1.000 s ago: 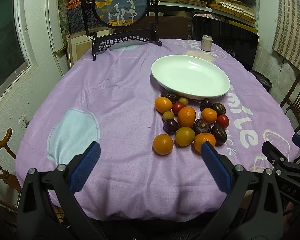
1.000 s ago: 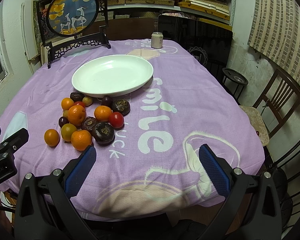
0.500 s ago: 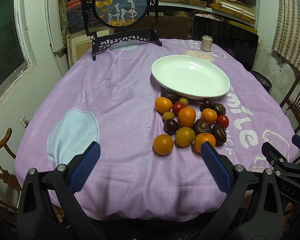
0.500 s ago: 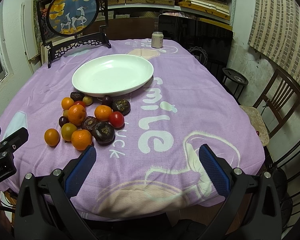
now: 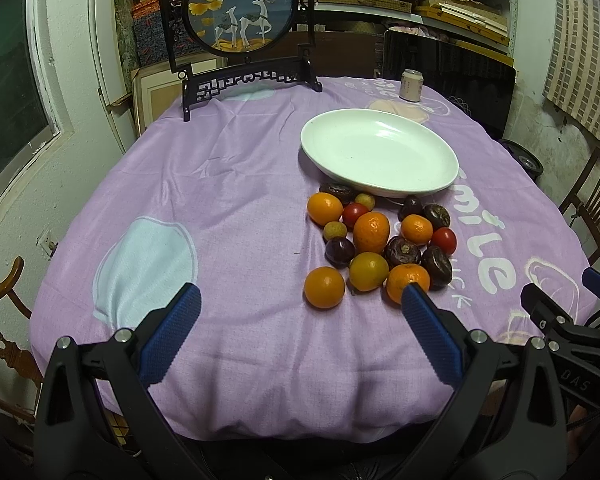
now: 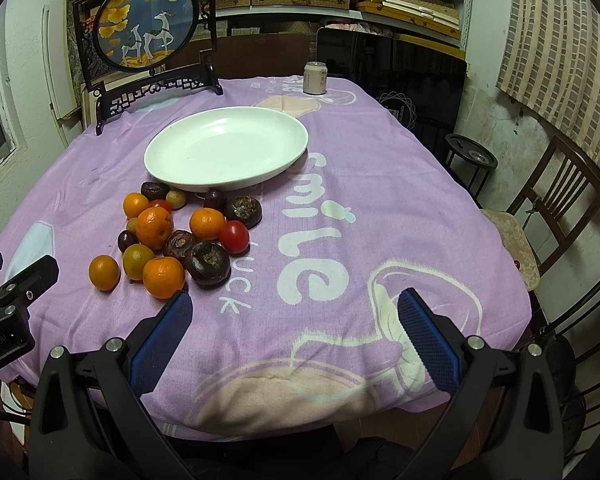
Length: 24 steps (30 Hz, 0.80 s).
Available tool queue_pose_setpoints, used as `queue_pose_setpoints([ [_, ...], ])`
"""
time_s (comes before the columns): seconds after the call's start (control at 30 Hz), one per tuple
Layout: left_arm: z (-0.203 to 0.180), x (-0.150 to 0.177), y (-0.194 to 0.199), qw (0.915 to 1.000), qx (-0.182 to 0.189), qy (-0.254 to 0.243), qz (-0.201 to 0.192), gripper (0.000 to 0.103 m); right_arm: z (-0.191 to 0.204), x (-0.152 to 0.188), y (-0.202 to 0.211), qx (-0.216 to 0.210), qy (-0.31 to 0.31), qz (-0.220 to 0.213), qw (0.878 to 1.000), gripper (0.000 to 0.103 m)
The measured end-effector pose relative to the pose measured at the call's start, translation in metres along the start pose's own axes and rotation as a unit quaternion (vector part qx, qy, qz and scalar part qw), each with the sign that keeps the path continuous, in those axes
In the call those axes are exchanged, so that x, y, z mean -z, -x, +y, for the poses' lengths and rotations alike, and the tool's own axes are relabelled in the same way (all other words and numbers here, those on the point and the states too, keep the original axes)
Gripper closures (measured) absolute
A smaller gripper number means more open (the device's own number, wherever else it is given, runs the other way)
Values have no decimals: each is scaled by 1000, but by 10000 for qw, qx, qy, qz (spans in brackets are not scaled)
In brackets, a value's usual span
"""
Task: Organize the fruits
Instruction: 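Grasp an orange from the pile with the right gripper while the left gripper grasps another orange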
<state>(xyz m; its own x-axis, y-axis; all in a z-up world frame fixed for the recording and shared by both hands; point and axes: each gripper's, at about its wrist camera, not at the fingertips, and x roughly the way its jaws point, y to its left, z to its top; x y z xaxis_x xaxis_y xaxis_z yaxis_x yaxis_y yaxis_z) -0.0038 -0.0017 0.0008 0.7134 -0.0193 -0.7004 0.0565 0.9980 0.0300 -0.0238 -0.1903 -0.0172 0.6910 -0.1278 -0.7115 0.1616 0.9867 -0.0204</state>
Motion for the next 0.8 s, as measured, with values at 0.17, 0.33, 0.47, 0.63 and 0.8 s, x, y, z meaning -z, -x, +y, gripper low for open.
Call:
queue_pose_setpoints([
  [0.17,0,0,0,10000,-10,0,8,2,0,1,0,1,2,1,10000,1],
  [0.33,-1,1,-3,10000,-16,6,35,2,0,-1,-2,-3,1,9,10000,1],
  [0.47,0,1,-5,10000,-19,5,58,2,0,0,-4,-7,6,20,10000,1],
  [0.63,4,2,-12,9999,-39,19,138,2,-1,0,-14,-273,189,-66,9994,1],
  [0.8,7,12,-31,9992,-123,-60,387,2,0,3,-31,-1424,461,-100,9887,14],
])
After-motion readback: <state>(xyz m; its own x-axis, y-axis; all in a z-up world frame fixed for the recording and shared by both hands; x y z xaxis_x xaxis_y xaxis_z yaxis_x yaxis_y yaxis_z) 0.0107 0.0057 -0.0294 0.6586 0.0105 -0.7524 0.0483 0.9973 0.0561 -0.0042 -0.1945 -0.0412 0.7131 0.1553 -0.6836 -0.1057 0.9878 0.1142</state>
